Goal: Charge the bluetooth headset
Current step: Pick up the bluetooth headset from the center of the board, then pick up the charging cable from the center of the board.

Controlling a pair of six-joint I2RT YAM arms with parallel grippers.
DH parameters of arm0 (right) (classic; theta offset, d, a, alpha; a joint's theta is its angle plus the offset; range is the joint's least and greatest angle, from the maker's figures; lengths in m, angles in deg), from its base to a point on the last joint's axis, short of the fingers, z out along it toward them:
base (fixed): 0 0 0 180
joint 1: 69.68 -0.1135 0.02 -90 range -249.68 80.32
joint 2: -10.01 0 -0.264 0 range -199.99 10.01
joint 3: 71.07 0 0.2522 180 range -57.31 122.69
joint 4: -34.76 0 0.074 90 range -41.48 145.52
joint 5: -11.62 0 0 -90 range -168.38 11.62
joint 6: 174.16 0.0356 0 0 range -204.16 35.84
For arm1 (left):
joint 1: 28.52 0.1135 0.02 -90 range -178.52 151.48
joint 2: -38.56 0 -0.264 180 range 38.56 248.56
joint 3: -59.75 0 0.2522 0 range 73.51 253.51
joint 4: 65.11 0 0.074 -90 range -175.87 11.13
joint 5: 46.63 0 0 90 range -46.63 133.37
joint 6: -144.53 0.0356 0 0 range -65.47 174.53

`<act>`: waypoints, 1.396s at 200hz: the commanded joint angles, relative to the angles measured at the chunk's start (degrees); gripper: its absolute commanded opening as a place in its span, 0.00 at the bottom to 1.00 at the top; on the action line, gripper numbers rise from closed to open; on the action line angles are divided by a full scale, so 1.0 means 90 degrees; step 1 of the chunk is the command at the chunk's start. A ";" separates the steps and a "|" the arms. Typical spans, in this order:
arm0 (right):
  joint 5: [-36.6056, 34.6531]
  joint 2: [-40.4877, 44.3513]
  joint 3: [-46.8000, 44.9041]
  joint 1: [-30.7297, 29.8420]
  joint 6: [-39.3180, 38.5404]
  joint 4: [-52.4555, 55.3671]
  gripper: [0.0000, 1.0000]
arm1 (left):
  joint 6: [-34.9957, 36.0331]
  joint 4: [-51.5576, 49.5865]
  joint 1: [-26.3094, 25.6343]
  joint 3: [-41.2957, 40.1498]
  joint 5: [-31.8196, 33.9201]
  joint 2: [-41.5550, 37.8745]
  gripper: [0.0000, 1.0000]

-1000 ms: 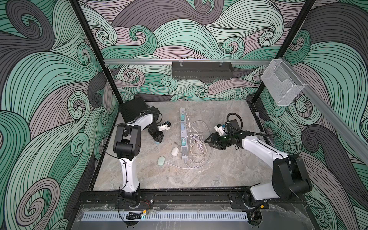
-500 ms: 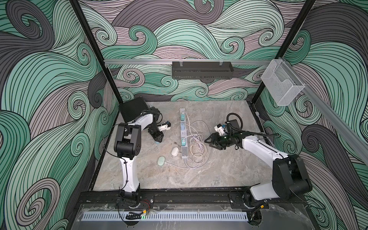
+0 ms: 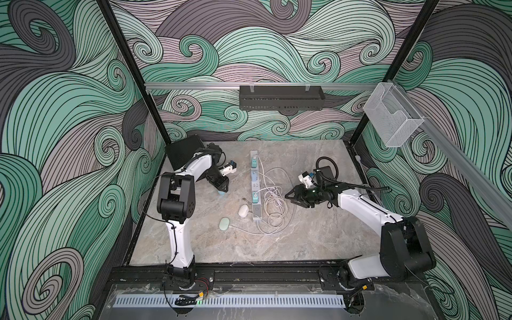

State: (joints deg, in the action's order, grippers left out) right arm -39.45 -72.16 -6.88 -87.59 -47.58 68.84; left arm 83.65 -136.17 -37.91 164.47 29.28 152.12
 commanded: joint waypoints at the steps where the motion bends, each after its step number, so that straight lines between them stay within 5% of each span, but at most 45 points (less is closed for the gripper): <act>1: -0.0290 0.0167 0.0075 -0.0242 0.0208 -0.0223 0.43 | -0.1427 0.0137 0.0008 -0.0203 -0.0734 -0.1116 0.33; 47: -0.1489 0.0040 -0.0008 -0.0867 0.1243 -0.1147 0.34 | -0.3195 0.1620 0.0009 -0.1863 -0.1545 -0.3077 0.31; 91: -0.3038 -0.0234 -0.0242 -0.1408 0.2365 -0.2093 0.23 | -0.3881 0.2117 0.0015 -0.2876 -0.1629 -0.4004 0.29; 155: -0.4157 -0.0887 -0.0262 -0.1896 0.3169 -0.2676 0.24 | -0.3914 0.2431 0.0008 -0.3290 -0.1882 -0.4104 0.28; 279: -0.4849 -0.1903 -0.0058 -0.2131 0.3966 -0.3527 0.25 | -0.3627 0.2957 0.0004 -0.3917 -0.2116 -0.4295 0.26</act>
State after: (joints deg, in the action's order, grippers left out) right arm -79.97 -88.18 -8.78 -106.08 -14.49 39.59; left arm 49.86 -111.17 -37.95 129.49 11.56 115.16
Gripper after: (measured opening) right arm 0.253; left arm 0.395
